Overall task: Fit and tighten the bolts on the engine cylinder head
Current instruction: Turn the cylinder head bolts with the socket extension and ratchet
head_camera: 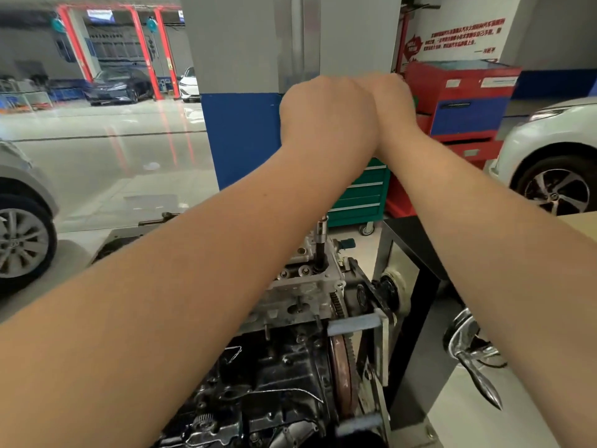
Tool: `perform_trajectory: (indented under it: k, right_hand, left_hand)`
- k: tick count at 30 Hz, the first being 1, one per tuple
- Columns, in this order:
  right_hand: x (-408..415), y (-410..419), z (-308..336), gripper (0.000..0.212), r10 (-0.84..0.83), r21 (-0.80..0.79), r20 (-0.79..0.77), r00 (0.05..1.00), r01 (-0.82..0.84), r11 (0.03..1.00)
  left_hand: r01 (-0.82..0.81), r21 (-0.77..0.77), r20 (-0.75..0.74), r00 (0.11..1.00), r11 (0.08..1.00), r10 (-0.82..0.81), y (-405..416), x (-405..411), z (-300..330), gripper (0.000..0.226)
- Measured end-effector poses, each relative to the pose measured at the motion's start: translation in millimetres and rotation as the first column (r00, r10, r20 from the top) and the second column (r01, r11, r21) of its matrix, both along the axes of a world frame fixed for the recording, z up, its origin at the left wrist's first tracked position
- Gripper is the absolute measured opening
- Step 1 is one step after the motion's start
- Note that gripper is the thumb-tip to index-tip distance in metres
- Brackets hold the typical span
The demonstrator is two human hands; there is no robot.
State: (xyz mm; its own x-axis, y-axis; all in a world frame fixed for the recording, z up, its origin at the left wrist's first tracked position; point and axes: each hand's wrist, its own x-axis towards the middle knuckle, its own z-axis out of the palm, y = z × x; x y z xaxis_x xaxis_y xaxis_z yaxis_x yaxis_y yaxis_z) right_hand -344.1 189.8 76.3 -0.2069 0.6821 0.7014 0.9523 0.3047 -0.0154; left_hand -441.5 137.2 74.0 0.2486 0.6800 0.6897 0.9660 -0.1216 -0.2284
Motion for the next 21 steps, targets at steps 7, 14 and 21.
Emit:
perform_trajectory:
  k: [7, 14, 21]
  right_hand:
    - [44.4, -82.5, -1.1, 0.018, -0.386, 0.051, 0.176, 0.905, 0.383, 0.922]
    - [18.9, -65.5, 3.4, 0.026, -0.350, 0.126, 0.094, 0.932, 0.337, 0.933]
    - [-4.0, -36.1, 1.1, 0.025, -0.048, 0.011, -0.020, 0.999, 0.048, 0.999]
  left_hand:
    - [0.663, 0.079, -0.013, 0.747, 0.744, -0.665, 17.3, -21.9, -0.6, 0.048]
    - [0.321, 0.127, 0.180, 0.923, 0.939, -0.340, -0.6, -19.8, -3.3, 0.037]
    - [0.035, -0.002, 0.040, 0.999, 0.999, -0.035, -14.8, -8.0, 1.6, 0.022]
